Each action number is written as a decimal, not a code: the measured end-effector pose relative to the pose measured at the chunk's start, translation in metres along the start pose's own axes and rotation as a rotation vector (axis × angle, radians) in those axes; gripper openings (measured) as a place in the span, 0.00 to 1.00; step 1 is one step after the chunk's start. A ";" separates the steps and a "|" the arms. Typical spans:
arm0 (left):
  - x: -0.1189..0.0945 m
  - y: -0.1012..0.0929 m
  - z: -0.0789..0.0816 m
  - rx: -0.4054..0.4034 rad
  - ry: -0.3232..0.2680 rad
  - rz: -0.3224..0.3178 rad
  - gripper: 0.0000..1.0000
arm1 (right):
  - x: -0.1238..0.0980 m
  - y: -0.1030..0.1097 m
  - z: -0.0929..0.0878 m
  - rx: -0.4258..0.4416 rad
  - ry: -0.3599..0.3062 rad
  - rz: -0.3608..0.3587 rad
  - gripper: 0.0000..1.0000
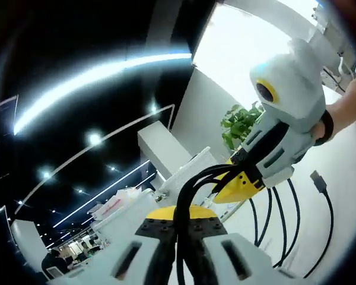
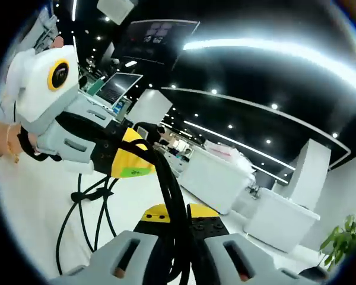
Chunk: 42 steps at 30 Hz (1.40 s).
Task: Coil the Type-C to USB data cable on the desktop and secure it with Velcro straps.
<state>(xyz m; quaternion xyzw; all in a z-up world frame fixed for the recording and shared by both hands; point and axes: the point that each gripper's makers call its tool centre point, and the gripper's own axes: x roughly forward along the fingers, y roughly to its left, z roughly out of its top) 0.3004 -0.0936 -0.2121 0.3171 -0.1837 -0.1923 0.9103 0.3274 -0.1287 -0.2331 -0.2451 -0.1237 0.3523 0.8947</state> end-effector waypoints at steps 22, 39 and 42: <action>0.006 0.076 -0.010 0.005 0.078 0.140 0.05 | -0.039 -0.001 -0.001 0.551 -0.106 0.234 0.27; 0.011 0.146 0.015 0.022 0.100 0.285 0.06 | -0.010 0.118 -0.076 0.929 0.293 0.434 0.30; 0.019 0.152 0.034 0.033 0.086 0.289 0.06 | -0.007 0.127 -0.077 0.962 0.294 0.432 0.30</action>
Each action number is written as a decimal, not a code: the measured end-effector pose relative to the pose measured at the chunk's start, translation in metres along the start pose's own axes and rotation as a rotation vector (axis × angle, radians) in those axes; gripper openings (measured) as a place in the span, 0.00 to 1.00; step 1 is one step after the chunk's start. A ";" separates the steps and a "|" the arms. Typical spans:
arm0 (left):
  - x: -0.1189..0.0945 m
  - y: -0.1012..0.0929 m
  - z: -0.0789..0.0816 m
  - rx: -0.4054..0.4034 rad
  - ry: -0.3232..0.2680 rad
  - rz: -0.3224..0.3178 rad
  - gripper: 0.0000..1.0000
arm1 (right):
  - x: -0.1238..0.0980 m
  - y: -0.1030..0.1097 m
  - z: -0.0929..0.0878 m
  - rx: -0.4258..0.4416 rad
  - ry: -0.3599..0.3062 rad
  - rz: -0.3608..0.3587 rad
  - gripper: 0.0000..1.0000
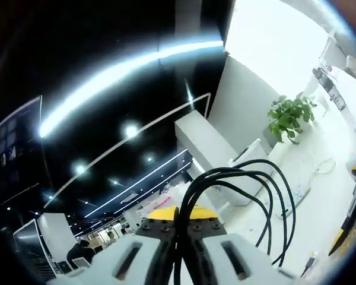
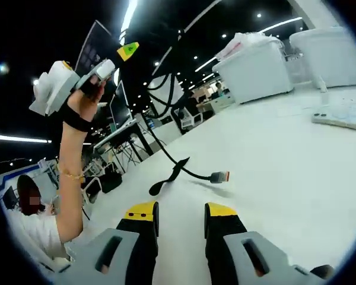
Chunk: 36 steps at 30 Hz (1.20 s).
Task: Coil the Type-C to USB data cable on the desktop and secure it with Velcro straps.
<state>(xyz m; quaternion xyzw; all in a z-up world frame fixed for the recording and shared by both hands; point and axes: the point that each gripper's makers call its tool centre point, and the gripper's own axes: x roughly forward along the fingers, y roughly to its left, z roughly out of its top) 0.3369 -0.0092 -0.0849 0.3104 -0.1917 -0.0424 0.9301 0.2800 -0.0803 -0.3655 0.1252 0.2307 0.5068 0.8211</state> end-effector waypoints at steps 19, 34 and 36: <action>0.009 -0.026 0.066 -0.048 -0.068 -0.041 0.06 | -0.022 -0.021 0.055 0.144 -0.348 -0.108 0.22; -0.001 -0.030 -0.003 -0.147 0.026 -0.063 0.06 | -0.105 -0.017 0.143 -0.309 -0.563 -0.246 0.05; -0.003 -0.040 -0.017 -0.136 0.044 -0.088 0.06 | -0.115 -0.011 0.152 -0.365 -0.567 -0.255 0.05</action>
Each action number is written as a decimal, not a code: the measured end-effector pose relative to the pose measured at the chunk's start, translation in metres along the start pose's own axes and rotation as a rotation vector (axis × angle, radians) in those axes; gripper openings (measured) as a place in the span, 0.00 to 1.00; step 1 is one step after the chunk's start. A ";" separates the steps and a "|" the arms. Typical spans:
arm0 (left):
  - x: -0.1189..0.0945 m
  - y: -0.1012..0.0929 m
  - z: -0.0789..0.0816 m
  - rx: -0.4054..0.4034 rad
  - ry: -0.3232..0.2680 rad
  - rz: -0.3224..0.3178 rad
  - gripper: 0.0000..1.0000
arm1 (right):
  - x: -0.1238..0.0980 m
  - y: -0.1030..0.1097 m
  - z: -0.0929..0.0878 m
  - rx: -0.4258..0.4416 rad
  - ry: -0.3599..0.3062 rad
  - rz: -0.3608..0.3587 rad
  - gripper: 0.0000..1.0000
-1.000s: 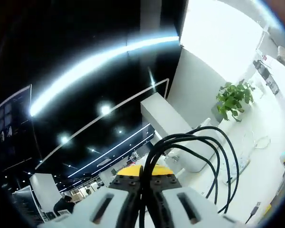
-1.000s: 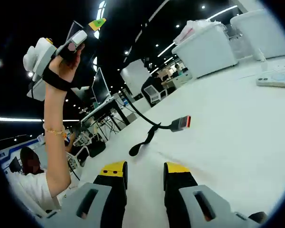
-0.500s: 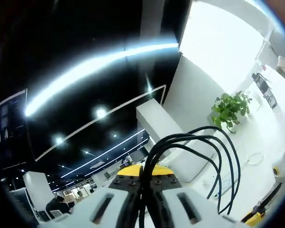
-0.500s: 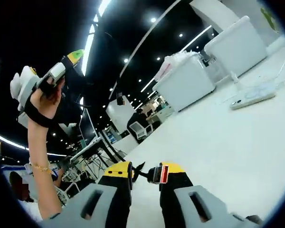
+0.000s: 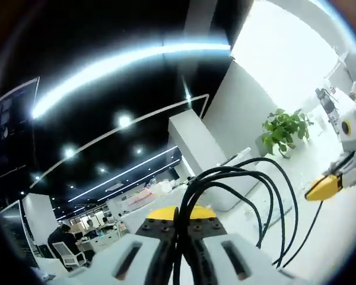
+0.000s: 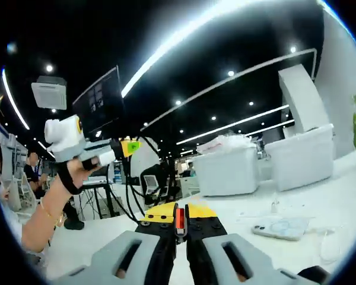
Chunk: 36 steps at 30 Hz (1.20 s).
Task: Coil the Type-C to USB data cable on the desktop and secure it with Velcro straps.
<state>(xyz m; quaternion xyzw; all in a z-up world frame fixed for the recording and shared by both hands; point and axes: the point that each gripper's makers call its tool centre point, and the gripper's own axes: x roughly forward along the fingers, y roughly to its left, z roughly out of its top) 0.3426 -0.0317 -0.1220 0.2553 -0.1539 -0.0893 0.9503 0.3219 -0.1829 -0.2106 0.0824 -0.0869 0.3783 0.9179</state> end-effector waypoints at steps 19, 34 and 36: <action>-0.019 -0.075 -0.034 0.139 -0.029 -0.170 0.06 | 0.000 0.039 -0.001 -0.317 0.012 0.148 0.05; -0.030 -0.093 -0.067 -0.025 0.200 -0.353 0.05 | 0.005 0.042 -0.035 -0.207 0.166 0.168 0.05; -0.026 -0.094 -0.077 -0.006 0.216 -0.347 0.05 | 0.008 0.037 -0.048 -0.214 0.197 0.160 0.06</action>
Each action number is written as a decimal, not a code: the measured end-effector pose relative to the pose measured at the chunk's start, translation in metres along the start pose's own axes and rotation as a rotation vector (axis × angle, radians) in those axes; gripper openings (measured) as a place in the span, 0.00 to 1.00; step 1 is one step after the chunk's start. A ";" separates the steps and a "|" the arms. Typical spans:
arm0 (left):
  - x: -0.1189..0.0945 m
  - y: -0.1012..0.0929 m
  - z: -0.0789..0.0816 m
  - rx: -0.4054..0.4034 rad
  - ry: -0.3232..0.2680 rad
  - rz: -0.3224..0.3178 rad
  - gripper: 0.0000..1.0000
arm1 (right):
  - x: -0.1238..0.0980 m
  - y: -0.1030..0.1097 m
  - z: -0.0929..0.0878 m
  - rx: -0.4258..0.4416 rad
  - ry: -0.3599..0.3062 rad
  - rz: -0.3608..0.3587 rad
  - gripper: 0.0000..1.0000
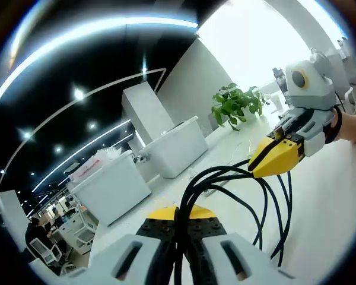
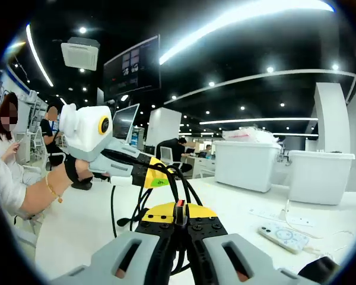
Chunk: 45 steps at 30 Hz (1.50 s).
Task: Coil the Type-C to USB data cable on the desktop and secure it with Velcro straps.
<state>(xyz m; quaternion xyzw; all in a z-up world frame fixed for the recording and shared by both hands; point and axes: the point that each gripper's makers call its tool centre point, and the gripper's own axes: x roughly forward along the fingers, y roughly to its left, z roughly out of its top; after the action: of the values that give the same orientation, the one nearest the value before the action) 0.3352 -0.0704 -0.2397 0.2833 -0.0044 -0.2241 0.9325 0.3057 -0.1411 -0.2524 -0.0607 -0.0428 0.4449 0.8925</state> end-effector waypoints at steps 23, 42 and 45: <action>-0.022 -0.027 0.042 0.452 -0.237 -0.121 0.05 | 0.003 0.030 0.038 0.238 -0.149 0.481 0.27; -0.015 -0.028 0.034 0.176 -0.347 -0.202 0.06 | -0.012 0.077 0.000 0.450 -0.042 0.802 0.16; -0.014 -0.016 0.029 0.105 -0.344 -0.178 0.06 | -0.018 0.092 -0.001 0.492 -0.031 0.866 0.15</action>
<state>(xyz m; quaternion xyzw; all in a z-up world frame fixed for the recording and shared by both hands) 0.3119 -0.0916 -0.2223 0.2882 -0.1505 -0.3501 0.8785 0.2226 -0.1008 -0.2674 0.1463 0.0792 0.7723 0.6130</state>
